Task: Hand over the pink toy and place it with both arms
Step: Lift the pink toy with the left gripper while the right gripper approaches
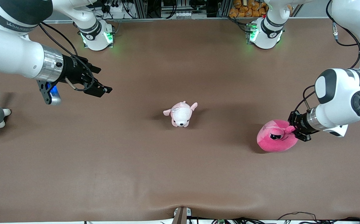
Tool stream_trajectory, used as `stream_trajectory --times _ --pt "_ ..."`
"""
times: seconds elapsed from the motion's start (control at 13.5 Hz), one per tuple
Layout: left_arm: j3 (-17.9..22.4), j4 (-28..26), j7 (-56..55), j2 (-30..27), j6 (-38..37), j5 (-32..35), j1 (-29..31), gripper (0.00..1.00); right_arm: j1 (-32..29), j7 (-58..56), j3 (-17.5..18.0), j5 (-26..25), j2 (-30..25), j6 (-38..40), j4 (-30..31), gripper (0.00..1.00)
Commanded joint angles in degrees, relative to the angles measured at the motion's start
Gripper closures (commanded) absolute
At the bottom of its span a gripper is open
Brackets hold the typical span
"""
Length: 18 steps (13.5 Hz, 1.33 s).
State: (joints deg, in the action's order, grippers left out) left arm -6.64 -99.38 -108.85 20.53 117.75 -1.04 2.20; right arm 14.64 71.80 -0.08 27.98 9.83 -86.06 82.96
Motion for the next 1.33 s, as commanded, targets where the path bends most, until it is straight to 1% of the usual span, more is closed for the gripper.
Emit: stream_trajectory --times 0.0,0.22,0.44,0.74,0.96,1.11,1.26 --pt "-1.0 1.9 1.3 -1.3 -2.5 0.2 0.0 1.00 0.1 1.1 -0.2 0.8 0.6 0.2 -1.1 0.00" --pt "-1.9 4.1 3.2 -2.3 -5.2 -0.4 0.1 1.00 0.0 1.1 -0.2 0.8 0.6 0.2 -1.1 0.00" --pt "-4.2 7.3 3.1 -2.9 -6.8 -2.9 -0.1 1.00 0.0 1.1 -0.2 0.8 0.6 0.3 -1.1 0.00" --pt "-8.8 11.7 2.7 -4.0 -10.5 -3.3 -0.1 1.00 -0.9 1.1 -0.4 0.8 0.6 0.7 -1.2 0.00" --pt "-12.2 13.9 2.8 -4.0 -10.6 -6.1 -0.2 1.00 -0.8 1.1 -0.4 0.9 0.5 0.7 -1.2 0.00" --pt "-15.8 14.1 2.8 -3.8 -10.5 -6.1 -0.5 1.00 -0.4 1.7 -0.4 0.9 0.6 0.5 -1.5 0.00" --pt "-19.2 16.0 2.6 -3.1 -10.5 -6.2 -0.6 1.00 -0.3 3.2 -0.3 0.9 0.6 0.9 -1.6 0.00"
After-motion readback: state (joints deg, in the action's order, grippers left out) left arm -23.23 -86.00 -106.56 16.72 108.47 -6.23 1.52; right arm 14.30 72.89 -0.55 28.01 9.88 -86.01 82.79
